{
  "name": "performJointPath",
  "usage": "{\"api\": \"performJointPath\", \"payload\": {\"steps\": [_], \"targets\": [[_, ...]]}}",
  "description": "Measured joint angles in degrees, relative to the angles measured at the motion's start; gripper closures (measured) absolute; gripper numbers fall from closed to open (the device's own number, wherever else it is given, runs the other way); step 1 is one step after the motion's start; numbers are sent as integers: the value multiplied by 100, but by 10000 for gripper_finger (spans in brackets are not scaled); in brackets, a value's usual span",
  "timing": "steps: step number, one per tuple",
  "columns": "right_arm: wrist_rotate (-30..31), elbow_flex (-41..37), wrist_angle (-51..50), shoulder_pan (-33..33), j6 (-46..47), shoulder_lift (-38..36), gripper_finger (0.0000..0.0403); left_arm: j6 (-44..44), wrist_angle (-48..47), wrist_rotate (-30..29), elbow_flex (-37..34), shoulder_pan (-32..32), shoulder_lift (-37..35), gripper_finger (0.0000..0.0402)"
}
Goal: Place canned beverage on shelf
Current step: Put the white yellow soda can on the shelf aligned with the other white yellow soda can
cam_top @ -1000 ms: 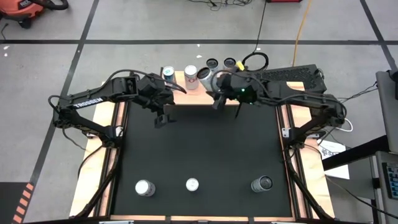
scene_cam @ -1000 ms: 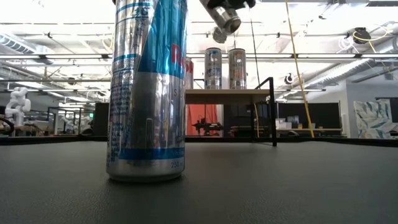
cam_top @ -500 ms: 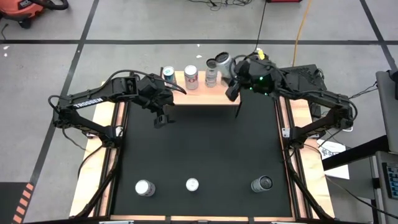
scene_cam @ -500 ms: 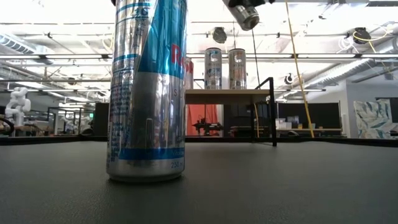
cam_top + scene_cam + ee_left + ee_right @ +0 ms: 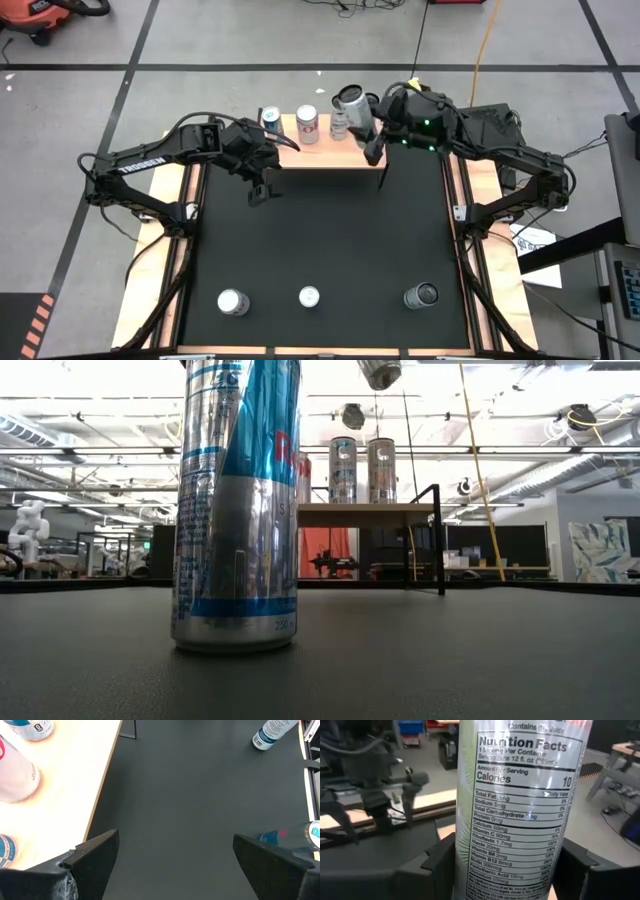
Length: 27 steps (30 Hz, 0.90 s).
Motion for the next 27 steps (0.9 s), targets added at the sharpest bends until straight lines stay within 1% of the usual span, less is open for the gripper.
{"api": "performJointPath", "payload": {"steps": [2, 6, 10, 12, 15, 17, 20, 22, 27], "targets": [[-1, 0, 145, 47, -64, 3, 181, 0, 2, 0, 1, 0, 0, 8], [25, 0, 858, 204, -362, 5, 181, 0, 0, -2, 1, 0, 0, 8], [-508, 0, 1624, 269, -614, 5, 181, 2, -4, -2, 1, 0, 0, 8], [-605, 0, 1812, 269, -744, -1, 181, 2, -9, -3, -2, 0, 0, 8], [-536, 0, 1717, 262, -786, -63, 181, 2, -17, -4, 1, 0, 0, 8], [-454, 0, 1470, 235, -788, -131, 181, 7, -17, -4, -1, 0, 0, 8], [-76, -2, 1047, 215, -764, -268, 181, 23, -16, -4, 1, 0, 0, 8], [70, -2, 893, 209, -761, -396, 181, 52, -15, -6, 0, 0, 0, 8], [81, 0, 662, 190, -782, -803, 181, 52, -9, -7, -1, 0, 0, 8]]}}
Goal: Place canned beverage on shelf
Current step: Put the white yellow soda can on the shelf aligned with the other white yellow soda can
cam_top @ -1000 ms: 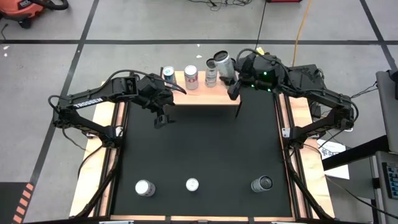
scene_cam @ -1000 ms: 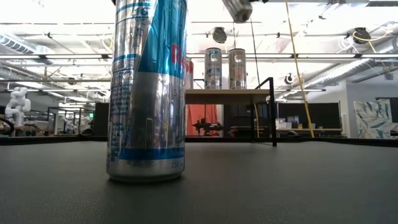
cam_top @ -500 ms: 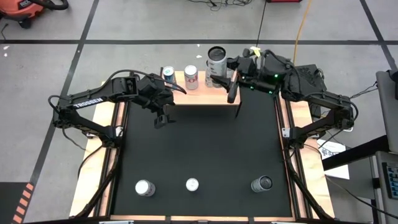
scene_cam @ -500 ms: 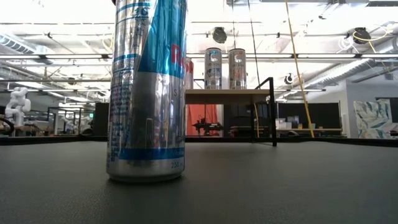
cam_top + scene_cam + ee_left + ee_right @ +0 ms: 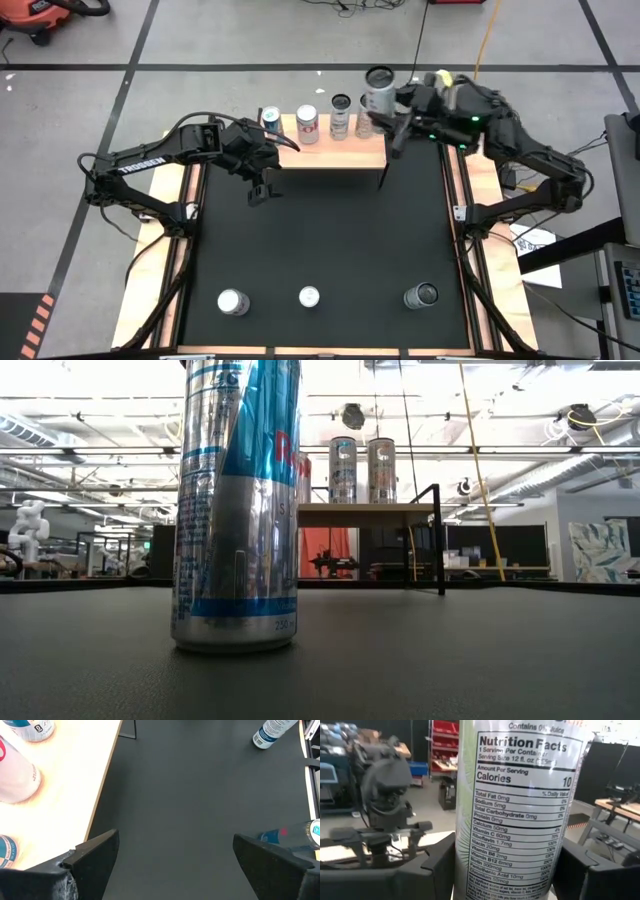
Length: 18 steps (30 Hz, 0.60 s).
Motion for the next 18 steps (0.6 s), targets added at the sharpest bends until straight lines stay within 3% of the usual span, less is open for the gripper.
{"api": "performJointPath", "payload": {"steps": [10, 18], "targets": [[9, -151, -611, -247, 160, -708, 181, 0, 80, -2, 0, 0, 0, 8], [-12, -1598, 269, -366, 244, -1346, 181, 0, 158, -4, 0, 0, 0, 8]]}}
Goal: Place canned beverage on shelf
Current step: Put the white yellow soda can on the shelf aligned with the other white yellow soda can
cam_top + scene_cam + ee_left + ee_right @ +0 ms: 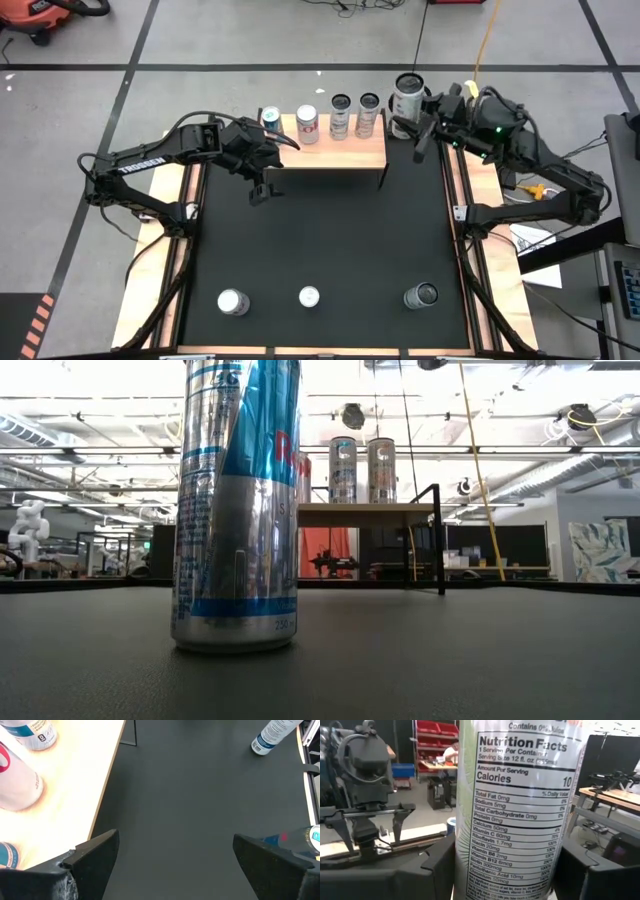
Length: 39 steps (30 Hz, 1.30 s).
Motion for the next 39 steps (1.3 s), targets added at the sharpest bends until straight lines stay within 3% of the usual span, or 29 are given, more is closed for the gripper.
{"api": "performJointPath", "payload": {"steps": [8, 17, 31, 39], "targets": [[-482, -1794, 1592, 4, 117, -546, 181, 0, 1, 0, 1, 0, 0, 8], [-481, -3247, 3236, 2, 108, -551, 181, -37, -11, -2, 2, 0, 0, 8], [-699, -3957, 4523, -457, 575, 9, 181, -4, -11, -2, 2, 0, 0, 8], [-1409, -4009, 4755, -850, 548, 436, 181, 2, -14, -2, 2, 0, 0, 8]]}}
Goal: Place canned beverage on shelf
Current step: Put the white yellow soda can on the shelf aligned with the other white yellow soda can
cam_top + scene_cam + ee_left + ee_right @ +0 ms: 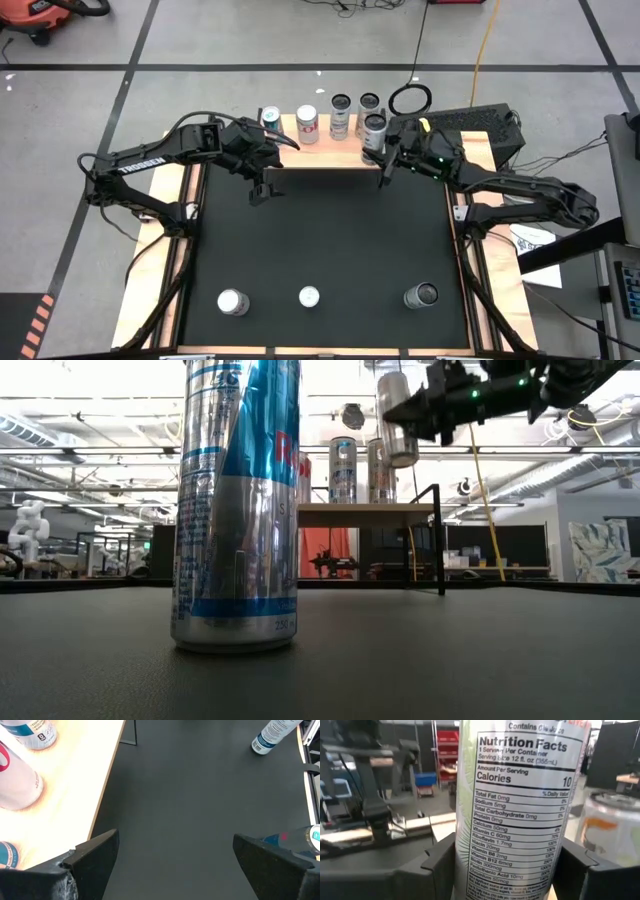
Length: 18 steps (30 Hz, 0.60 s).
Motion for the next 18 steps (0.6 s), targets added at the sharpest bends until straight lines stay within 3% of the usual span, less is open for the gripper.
{"api": "performJointPath", "payload": {"steps": [12, 18], "targets": [[-973, 2, 135, -580, -23, 501, 181, 2, -24, 0, 0, 2, 0, 8], [-1006, 2, 370, -682, -83, 718, 181, 2, -22, 0, 0, 0, 0, 8]]}}
